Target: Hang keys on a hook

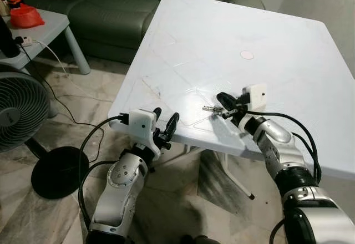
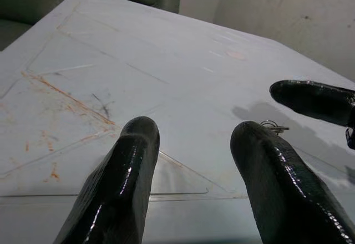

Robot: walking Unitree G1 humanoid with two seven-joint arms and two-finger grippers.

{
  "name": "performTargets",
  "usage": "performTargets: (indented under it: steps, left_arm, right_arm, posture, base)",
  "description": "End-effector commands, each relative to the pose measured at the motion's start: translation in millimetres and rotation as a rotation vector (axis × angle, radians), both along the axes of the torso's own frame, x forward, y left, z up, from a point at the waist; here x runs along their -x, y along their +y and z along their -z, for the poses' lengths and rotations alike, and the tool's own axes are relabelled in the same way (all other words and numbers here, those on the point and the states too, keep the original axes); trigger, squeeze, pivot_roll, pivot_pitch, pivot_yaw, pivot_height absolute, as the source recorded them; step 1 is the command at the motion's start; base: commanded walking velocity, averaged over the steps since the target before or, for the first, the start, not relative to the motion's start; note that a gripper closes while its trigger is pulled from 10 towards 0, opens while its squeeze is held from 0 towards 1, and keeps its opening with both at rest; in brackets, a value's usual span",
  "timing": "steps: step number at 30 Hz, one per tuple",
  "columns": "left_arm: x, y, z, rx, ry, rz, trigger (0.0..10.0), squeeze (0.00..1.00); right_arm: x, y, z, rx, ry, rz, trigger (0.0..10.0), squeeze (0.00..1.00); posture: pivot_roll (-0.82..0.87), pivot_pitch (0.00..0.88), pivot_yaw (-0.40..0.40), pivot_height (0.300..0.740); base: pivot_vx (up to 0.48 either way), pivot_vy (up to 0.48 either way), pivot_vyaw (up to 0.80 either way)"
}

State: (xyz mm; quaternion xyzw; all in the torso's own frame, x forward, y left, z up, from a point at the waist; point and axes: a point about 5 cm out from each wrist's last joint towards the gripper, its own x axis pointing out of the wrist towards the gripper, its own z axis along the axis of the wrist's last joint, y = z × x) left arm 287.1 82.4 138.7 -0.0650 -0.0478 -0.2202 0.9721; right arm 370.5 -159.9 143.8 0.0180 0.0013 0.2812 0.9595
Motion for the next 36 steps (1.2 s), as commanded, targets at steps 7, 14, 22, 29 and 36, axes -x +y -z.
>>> performTargets:
  steps: [7,14,22,29,36]
  left_arm:
    - [0.4,-3.4,-0.9,0.010,-0.002,0.006,10.0,0.00]
    - [0.7,-4.9,-1.2,0.010,-0.003,0.015,10.0,0.00]
    - [0.7,-5.5,-1.7,0.013,-0.005,0.014,10.0,0.00]
    - [1.5,-5.6,-1.4,0.017,-0.003,0.011,10.0,0.00]
    - [1.9,-5.2,-1.3,0.018,-0.001,0.008,10.0,0.00]
  right_arm:
    - [3.5,0.7,3.2,0.107,-0.017,-0.032,10.0,1.00]
    - [2.9,6.3,6.0,0.213,-0.023,-0.057,10.0,1.00]
    - [-2.3,5.9,-0.3,0.235,-0.033,-0.054,10.0,1.00]
    - [-6.6,0.8,-5.7,0.279,-0.042,-0.037,10.0,1.00]
    - [-11.2,-5.6,-7.7,0.293,0.061,-0.075,10.0,0.00]
  posture:
    - [0.05,0.167,-0.091,0.740]
    - [0.05,0.162,-0.089,0.740]
    - [0.06,0.162,-0.094,0.740]
    - [0.06,0.167,-0.096,0.740]
    - [0.06,0.178,-0.100,0.740]
  base:
    - [0.000,0.000,0.00]
    - [0.000,0.000,0.00]
    - [0.000,0.000,0.00]
    - [0.000,0.000,0.00]
    - [0.000,0.000,0.00]
